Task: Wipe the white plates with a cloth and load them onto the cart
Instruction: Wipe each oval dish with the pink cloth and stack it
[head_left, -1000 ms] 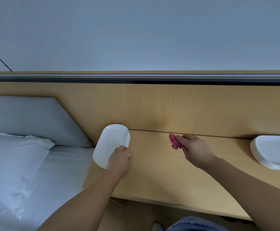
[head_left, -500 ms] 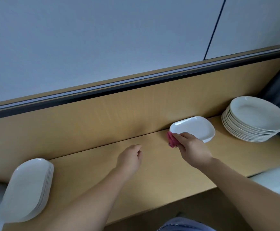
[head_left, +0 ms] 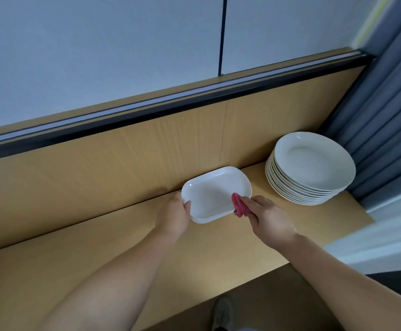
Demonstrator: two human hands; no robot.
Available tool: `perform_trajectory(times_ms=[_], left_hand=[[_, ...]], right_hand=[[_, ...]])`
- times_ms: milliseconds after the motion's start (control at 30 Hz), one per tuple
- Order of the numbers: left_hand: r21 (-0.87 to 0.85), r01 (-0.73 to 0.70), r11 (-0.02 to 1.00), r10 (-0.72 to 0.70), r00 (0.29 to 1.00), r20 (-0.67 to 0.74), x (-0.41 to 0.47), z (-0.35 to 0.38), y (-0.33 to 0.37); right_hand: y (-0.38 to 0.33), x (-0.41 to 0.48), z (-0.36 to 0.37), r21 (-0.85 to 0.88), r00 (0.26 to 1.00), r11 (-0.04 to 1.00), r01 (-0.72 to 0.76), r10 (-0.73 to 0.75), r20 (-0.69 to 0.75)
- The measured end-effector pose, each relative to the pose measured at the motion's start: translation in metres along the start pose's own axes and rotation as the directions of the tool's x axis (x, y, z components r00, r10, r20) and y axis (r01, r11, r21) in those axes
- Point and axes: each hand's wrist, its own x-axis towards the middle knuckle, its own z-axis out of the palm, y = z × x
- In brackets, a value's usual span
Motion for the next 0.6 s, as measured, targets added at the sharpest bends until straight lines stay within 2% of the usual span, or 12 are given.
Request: perform_trajectory(times_ms=[133,267,400,600], left_hand=[[-0.142,0.145,0.979,-0.142,0.989,0.028,0.013,0.008,0.008],[-0.348,0.300,0.888,-0.268,0.953,0.139,0.019,0.006,0.015],[-0.335,0.343,0.878,-0.304,0.939,0.163,0.021,-0.002,0.016],[-0.367,0.313,0.876,-0.303,0.949,0.088,0.018,-0.016,0.003]], right_hand=[[0.015,0.008,0.001,0.025,1.000,0.999,0.020,-0.021,0.020],[0.025,0.018,-0.003,0.040,1.000,0.999,0.025,-0.026,0.005],[0.028,0.027,-0.006,0.028,0.998,0.998,0.055,-0.055,0.004],[0.025,0.037,-0.005,0.026,0.996,0.996,0.088,-0.088,-0.015]])
